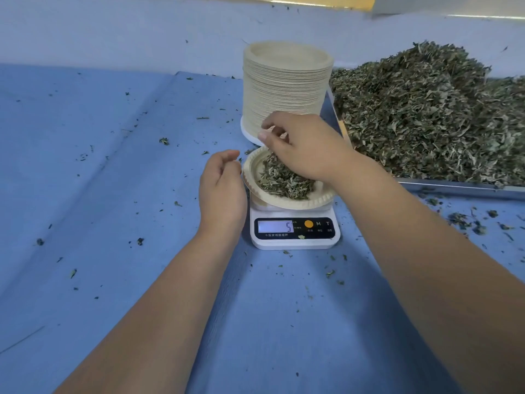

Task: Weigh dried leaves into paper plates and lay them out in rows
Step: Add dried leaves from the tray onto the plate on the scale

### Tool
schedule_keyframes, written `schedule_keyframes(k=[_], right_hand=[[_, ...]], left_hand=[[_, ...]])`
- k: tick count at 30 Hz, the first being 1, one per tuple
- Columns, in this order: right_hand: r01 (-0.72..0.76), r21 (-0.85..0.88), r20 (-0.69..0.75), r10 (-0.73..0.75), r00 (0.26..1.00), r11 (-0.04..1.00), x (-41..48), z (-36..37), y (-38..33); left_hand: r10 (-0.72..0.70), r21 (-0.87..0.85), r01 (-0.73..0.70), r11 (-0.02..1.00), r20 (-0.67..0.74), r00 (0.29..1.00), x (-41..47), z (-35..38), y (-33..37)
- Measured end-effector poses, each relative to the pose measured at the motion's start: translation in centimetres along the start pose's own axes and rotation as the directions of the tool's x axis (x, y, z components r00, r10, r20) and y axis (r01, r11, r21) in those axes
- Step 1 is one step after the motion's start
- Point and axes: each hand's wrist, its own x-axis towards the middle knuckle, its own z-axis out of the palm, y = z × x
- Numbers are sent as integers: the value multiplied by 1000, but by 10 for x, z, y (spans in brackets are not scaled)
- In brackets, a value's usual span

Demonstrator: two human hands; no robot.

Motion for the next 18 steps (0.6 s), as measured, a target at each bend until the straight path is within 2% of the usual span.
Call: schedule_keyframes(k=[2, 6, 9, 12, 15, 18], right_hand=[[-16, 28, -63, 18, 998, 999, -2, -2, 7], [-133, 129, -201, 157, 967, 983, -14, -16, 39], [-261, -42, -193, 249, 949, 964, -33, -23, 73], [-358, -207, -118, 340, 933, 911, -54, -17, 94], [-394, -249, -74, 388, 919, 885, -66, -5, 99], [-385, -267, -105, 370, 923, 883, -69, 1, 100]], left_hand=[[9, 4, -9, 1000, 1, 1000, 1, 0, 0], [15, 26, -15, 1000, 1, 1000, 1, -1, -1], [13, 26, -13, 1000, 15, 1000, 0, 0, 0], [26, 19, -27, 999, 31, 999, 0, 2, 3], [24, 18, -24, 1000, 38, 999, -1, 3, 5], [13, 20, -14, 1000, 35, 999, -1, 3, 4]])
